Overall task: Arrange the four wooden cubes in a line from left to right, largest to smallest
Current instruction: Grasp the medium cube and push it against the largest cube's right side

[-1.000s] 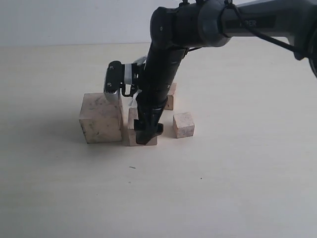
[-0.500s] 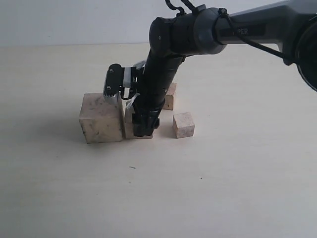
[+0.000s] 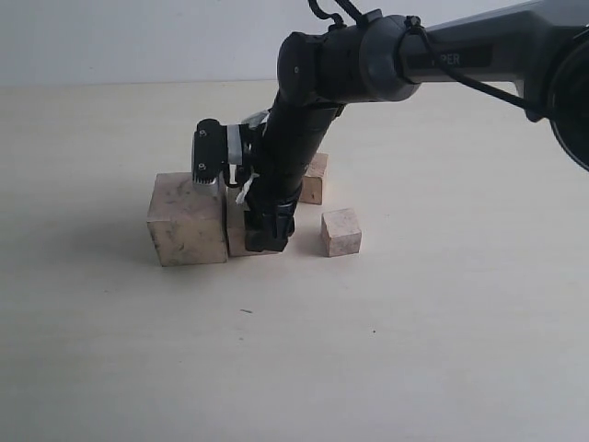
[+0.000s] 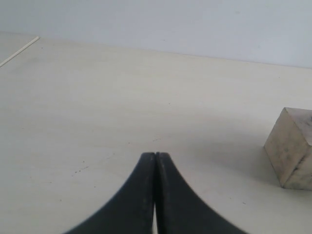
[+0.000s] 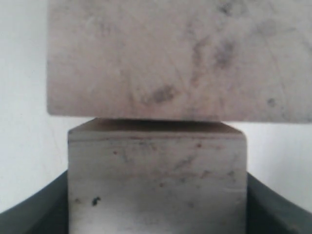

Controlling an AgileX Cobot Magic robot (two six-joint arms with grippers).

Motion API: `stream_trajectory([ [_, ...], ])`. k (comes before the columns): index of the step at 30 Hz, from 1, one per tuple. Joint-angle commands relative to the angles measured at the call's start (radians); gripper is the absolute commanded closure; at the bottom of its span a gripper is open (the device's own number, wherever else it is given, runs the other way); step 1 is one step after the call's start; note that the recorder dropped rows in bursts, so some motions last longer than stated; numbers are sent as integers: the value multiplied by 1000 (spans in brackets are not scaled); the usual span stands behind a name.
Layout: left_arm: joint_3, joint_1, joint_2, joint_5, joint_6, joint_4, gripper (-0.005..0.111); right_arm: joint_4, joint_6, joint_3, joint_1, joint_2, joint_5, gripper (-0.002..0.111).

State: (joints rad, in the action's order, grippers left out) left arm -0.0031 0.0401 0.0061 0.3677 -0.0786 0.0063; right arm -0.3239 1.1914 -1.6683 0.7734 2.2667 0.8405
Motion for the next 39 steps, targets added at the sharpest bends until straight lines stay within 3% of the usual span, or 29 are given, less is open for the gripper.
stream_trajectory([
  [1, 3, -2, -6, -14, -4, -6, 107, -16, 20, 4, -2, 3, -6, 108],
  [15, 3, -2, -6, -14, -4, -6, 107, -43, 20, 4, -2, 3, -16, 106],
  [26, 3, -2, -6, -14, -4, -6, 107, -71, 20, 4, -2, 3, -14, 76],
  [35, 3, -2, -6, -14, -4, -6, 107, -94, 20, 4, -2, 3, -16, 44],
  [39, 3, -2, -6, -14, -4, -6, 107, -94, 20, 4, -2, 3, -25, 36],
])
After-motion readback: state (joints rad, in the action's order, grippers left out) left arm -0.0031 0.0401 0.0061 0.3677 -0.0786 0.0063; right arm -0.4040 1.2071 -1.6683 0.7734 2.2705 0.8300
